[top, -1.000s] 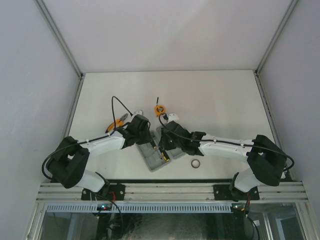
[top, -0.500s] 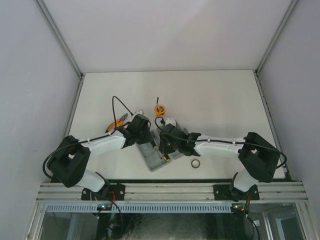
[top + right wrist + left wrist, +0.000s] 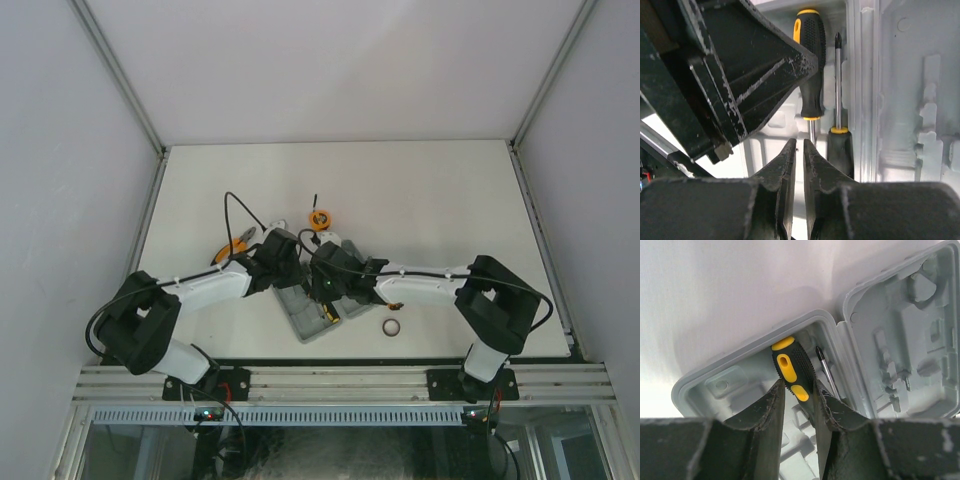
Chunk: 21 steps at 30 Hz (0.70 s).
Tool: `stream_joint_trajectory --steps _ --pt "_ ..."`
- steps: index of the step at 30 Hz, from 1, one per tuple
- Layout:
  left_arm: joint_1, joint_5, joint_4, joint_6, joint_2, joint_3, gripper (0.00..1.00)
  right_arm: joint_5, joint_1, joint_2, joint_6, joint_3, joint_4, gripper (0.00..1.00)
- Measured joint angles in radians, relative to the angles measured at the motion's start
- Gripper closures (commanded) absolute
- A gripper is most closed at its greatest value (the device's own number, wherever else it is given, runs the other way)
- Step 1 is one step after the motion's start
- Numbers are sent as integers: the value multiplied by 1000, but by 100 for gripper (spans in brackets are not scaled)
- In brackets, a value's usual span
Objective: Sort the tools into containers
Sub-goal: Adjust the screwdriver in the storage box.
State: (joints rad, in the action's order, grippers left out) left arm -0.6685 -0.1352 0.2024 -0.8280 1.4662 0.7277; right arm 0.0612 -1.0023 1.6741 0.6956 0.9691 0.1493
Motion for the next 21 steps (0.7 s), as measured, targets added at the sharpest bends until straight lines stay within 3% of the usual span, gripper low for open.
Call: stream_joint_trajectory --steps 15,21 --pt "5 -5 26 4 -6 29 58 -19 38 40 -13 22 -12 89" --pt "24 -23 51 28 -80 57 52 -18 38 40 -27 22 -12 87"
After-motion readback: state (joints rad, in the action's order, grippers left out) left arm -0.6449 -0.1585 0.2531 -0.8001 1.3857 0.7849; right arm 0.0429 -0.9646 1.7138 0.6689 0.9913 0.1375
